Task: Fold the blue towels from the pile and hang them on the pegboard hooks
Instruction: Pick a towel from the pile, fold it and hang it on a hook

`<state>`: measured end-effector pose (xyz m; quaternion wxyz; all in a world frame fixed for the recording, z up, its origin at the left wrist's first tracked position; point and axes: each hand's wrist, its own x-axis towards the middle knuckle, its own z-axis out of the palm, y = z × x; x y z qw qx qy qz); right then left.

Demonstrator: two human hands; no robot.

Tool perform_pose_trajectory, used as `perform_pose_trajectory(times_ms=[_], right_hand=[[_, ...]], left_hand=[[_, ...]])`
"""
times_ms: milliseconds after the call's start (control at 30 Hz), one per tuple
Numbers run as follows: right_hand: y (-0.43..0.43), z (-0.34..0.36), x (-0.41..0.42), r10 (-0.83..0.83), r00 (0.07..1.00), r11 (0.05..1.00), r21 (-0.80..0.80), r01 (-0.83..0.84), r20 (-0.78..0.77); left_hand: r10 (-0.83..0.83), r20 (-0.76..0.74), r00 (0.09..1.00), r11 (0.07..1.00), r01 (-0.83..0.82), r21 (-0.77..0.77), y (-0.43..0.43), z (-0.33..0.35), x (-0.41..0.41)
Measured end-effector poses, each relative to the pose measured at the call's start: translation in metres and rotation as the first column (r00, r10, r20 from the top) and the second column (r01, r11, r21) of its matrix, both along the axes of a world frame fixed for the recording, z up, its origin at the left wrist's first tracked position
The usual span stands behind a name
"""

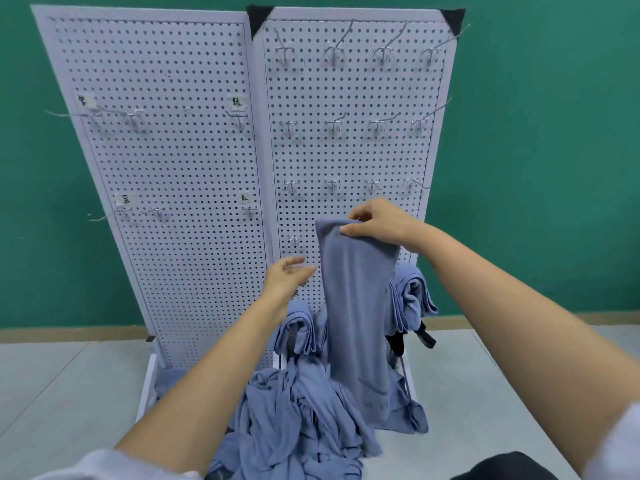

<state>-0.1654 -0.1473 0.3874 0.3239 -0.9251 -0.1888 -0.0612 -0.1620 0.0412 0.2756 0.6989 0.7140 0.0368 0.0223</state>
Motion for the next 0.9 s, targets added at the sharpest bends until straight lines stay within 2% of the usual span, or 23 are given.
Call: perform_pose_trajectory(times_ms=[167, 300, 400, 467, 500, 600, 700, 833, 900], right_hand=[[-0.004, 0.018, -0.010, -0.007, 0.999, 0.974, 0.226, 0.018, -0.050], [-0.023, 0.042, -0.016, -0.035, 0.999, 0.905, 0.422, 0.048, -0.037], [-0.045, 0.048, -0.013, -0.080, 0.997, 0.801, 0.593, 0.075, -0.017], [-0.062, 0.040, -0.010, -0.120, 0.992, 0.741, 0.661, 0.117, -0.041], [-0.070, 0.032, -0.008, -0.146, 0.987, 0.721, 0.676, 0.150, -0.064], [-0.092, -0.004, 0.004, -0.239, 0.955, 0.677, 0.674, 0.295, -0.178], [-0.106, -0.041, 0.014, -0.296, 0.896, 0.656, 0.612, 0.443, -0.331], [-0.111, -0.077, 0.018, -0.225, 0.794, 0.628, 0.538, 0.562, -0.565], [-0.107, -0.091, 0.021, -0.141, 0.755, 0.595, 0.555, 0.582, -0.640]], left_hand=[[-0.104, -0.330, 0.938, 0.990, 0.064, -0.129, 0.003, -0.061, -0.008], [-0.204, -0.425, 0.882, 0.952, 0.077, -0.297, -0.003, -0.081, -0.010], [-0.370, -0.448, 0.814, 0.818, 0.057, -0.573, -0.006, -0.087, -0.008], [-0.407, -0.444, 0.798, 0.744, 0.007, -0.668, -0.006, -0.087, -0.004], [-0.409, -0.433, 0.803, 0.738, 0.012, -0.675, -0.004, -0.086, -0.001], [-0.402, -0.418, 0.815, 0.800, 0.091, -0.593, 0.007, -0.075, 0.007], [-0.321, -0.429, 0.844, 0.856, 0.065, -0.513, 0.036, -0.064, 0.018], [-0.263, -0.369, 0.892, 0.889, 0.075, -0.453, 0.073, -0.048, 0.027], [-0.227, -0.348, 0.910, 0.895, 0.054, -0.442, 0.088, -0.040, 0.027]])
